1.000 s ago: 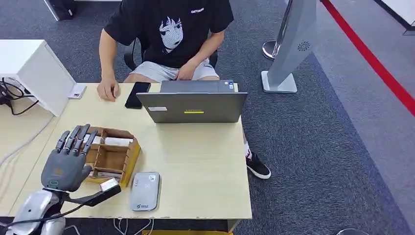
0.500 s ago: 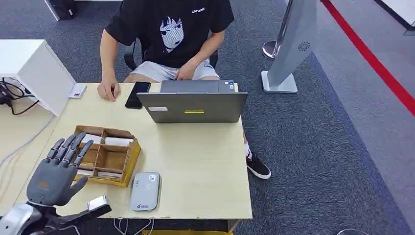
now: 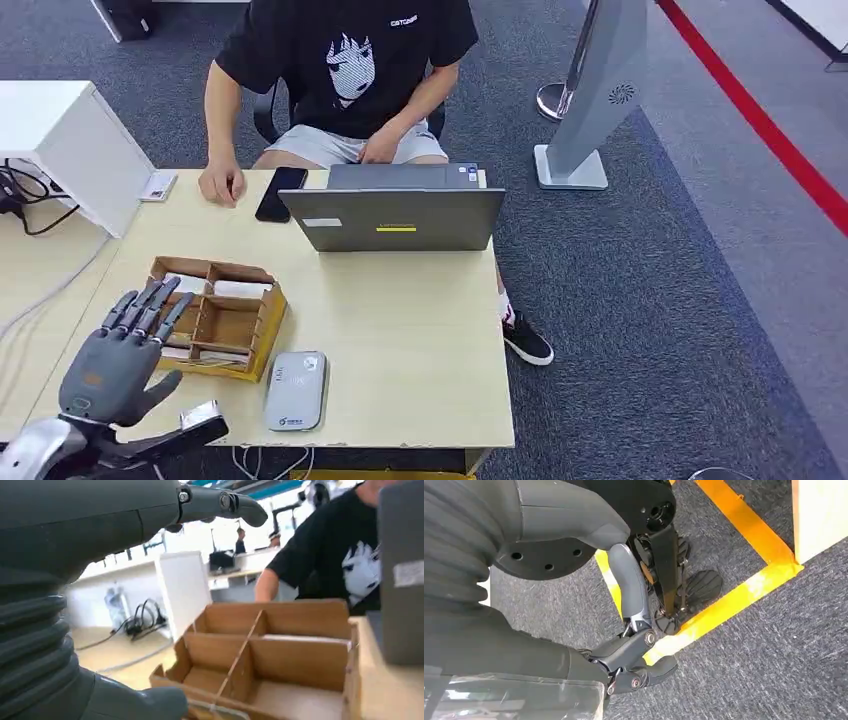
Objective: Pass the card to the sensor for recognition and then transmit it.
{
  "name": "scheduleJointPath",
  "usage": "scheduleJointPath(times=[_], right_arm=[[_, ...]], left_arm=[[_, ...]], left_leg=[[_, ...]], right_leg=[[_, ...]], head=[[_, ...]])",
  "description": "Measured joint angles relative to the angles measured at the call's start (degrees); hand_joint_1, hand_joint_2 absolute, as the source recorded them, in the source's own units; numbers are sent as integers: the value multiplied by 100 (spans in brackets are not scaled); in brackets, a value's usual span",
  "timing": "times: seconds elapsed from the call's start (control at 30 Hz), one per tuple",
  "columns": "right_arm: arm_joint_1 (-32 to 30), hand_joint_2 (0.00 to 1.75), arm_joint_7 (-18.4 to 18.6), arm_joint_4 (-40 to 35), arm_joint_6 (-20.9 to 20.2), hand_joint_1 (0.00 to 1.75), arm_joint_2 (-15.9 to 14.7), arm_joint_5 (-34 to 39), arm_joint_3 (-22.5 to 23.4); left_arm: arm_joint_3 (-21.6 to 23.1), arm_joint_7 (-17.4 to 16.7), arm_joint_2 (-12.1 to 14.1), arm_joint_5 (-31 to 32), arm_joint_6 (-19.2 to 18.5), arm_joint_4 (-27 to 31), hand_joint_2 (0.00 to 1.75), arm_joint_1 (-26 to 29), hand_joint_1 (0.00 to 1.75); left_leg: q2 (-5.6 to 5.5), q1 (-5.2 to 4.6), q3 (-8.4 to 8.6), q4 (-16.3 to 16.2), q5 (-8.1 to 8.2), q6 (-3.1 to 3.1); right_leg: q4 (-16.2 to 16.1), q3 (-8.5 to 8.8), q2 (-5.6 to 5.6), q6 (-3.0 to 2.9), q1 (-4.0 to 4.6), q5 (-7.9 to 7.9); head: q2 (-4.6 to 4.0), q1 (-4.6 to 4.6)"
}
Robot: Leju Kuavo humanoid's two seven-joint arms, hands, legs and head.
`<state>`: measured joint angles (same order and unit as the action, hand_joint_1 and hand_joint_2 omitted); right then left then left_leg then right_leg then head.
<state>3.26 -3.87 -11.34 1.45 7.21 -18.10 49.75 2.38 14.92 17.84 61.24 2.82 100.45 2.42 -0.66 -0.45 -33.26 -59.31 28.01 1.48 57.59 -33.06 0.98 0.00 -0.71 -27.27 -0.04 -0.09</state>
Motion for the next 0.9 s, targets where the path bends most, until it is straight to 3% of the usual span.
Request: scheduleJointPath(times=[0.1,0.23,0.33,0.53,0.73,0.9], right_arm=[[5,175,2,0,-29,0,0,-77,0],[7,175,4,0,-48,0,-2,-136,0],[8,175,18,0,-46,0,-2,-199,0],[25,175,52,0,-48,0,-2,-370,0],[34,175,52,0,-51,0,-2,-437,2],[33,175,70,0,-48,0,-2,-472,22]], left_arm=[[63,-242,37,39,-227,-345,175,-97,0],[138,-380,79,151,-236,-756,175,-228,0],[201,-415,50,424,-43,-1040,175,-360,0],[345,-456,-244,1335,868,-1558,175,-726,0],[376,-349,-527,1425,1006,-1814,175,-866,0],[452,-334,-621,1449,875,-1947,175,-886,0]], left_leg=[[1,0,0,0,0,0],[0,-1,0,0,-1,0],[0,-2,0,-1,-1,0],[-1,-4,0,-1,-1,1],[-1,-4,0,-2,0,1],[1,-2,0,-1,0,1]], right_leg=[[0,1,0,0,0,0],[0,1,0,0,0,1],[0,0,0,1,0,1],[0,2,-1,2,-1,2],[-1,2,-1,2,0,2],[-1,0,-1,2,0,2]], head=[[0,0],[0,0],[0,0],[0,2],[0,0],[0,0]])
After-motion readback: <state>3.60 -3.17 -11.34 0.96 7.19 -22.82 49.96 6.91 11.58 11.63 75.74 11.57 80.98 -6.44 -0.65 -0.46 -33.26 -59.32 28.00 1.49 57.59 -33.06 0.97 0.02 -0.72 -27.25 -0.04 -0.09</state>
